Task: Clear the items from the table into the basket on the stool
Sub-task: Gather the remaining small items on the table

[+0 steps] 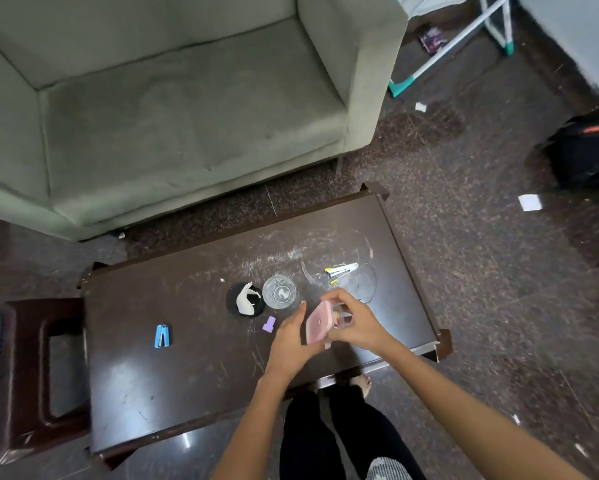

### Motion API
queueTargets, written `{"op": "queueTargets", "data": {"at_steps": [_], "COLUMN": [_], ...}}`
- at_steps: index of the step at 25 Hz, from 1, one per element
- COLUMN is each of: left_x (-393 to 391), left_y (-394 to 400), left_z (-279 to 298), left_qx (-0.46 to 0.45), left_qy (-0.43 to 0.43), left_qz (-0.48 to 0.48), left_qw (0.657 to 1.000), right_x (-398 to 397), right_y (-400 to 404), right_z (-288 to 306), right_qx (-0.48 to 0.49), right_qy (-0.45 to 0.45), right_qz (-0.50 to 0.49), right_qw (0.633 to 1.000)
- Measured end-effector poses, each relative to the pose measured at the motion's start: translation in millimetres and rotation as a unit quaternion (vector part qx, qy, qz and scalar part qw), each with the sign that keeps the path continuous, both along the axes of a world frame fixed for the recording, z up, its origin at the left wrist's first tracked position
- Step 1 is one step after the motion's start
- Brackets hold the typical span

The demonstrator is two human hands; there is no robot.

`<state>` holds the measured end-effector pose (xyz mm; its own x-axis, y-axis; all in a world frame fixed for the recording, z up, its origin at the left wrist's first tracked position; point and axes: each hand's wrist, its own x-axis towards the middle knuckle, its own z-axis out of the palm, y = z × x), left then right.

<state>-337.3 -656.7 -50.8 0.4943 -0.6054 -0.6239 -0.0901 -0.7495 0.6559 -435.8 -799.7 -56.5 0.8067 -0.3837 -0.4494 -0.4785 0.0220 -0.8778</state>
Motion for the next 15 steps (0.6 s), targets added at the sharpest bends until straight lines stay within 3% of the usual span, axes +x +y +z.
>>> {"op": "queueTargets", "data": {"at_steps": [4, 8, 11, 15], "left_x": [11, 9, 7, 6], "left_y": [-12, -18, -17, -16], "left_z": [24, 31, 21, 9], "left_qx": [0.001, 0.050, 0.073, 0.092], "left_qy": [-0.064, -0.177, -0.209, -0.227], "left_qz": [-0.049, -0.097, -0.085, -0.077], "left_qw": [0.997, 0.978, 0.971, 0.967], "right_x": [-1, 1, 0, 13], "right_y": [-7, -16, -24, -37], "right_z": [12, 2, -19, -47], "right_qx": [-0.004, -0.132, -0.262, -0.344], "right_qy": [0.013, 0.057, 0.155, 0.250], "right_qz": [0.055, 0.120, 0.141, 0.194], "right_qw": [0.998, 0.982, 0.942, 0.884]}}
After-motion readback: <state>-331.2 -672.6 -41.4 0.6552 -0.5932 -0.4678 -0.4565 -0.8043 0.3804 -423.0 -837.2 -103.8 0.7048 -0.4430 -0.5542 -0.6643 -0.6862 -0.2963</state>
